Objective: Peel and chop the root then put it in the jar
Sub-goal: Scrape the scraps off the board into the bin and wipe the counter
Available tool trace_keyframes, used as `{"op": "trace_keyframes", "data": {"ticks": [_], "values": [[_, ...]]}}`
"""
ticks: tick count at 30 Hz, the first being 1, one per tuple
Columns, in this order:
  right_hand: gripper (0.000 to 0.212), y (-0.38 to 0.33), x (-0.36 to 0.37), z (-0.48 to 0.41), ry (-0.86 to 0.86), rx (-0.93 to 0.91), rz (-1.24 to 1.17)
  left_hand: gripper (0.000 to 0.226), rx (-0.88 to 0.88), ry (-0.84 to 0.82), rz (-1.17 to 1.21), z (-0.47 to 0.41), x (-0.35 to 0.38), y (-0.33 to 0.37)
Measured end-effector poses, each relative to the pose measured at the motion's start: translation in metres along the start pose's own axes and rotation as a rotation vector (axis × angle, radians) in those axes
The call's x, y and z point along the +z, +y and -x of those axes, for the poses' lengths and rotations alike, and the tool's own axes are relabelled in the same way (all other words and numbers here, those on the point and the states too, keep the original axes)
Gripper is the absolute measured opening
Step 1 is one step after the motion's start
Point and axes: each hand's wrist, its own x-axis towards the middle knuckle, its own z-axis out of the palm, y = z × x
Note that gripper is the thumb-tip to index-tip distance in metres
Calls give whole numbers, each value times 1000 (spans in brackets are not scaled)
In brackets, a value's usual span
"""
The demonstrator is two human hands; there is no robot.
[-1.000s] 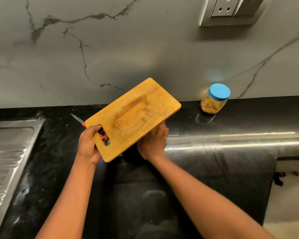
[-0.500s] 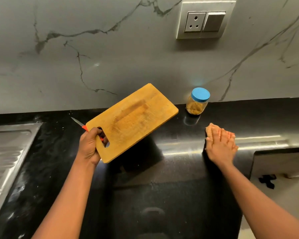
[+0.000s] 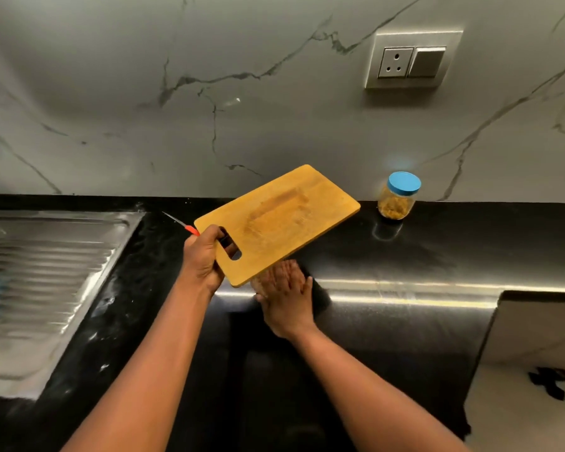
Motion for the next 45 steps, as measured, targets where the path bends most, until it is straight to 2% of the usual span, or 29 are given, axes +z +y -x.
{"op": "trace_keyframes", "data": {"ticks": [2,4,8,10,13,16,20,21,23,25,26,29,34,37,39,42,45], "values": [[61,45,-7,11,54,65,-7,22,-7,-13,-18,4,-3,-3],[60,109,-14,22,88,214,7,20,-24,-19,-38,9,-1,-7],[66,228,-29,58,190,670,-81,19,-67,-51,-39,19,3,-15],[65,254,-38,69,182,813,-127,19,-75,-63,-41,24,1,-17],[61,235,-42,60,169,904,-136,19,-64,-54,-41,30,-5,-18],[68,171,-31,34,148,834,-160,20,-54,-53,-50,35,-8,-14],[67,38,-20,25,84,549,-8,21,-47,-59,-52,36,-14,-4],[69,3,-9,31,128,438,2,21,-50,-63,-59,36,-16,-2],[76,-56,9,48,86,181,13,21,-51,-59,-75,35,-17,1],[71,-72,26,61,19,7,8,22,-44,-55,-78,33,-18,3],[69,-64,30,66,24,-23,-2,22,-43,-57,-80,33,-18,3],[64,-8,27,78,52,58,-12,22,-53,-68,-73,34,-17,0],[63,129,0,107,169,478,-14,23,-95,-87,-73,40,-15,-15],[63,182,-9,130,202,664,-32,23,-113,-84,-78,40,-18,-25],[64,187,-11,133,200,737,-59,22,-132,-90,-68,41,-19,-33],[69,155,-11,122,163,781,-134,22,-160,-110,-74,43,-15,-41],[72,98,-11,112,140,640,-135,23,-168,-130,-71,48,-6,-44]]}}
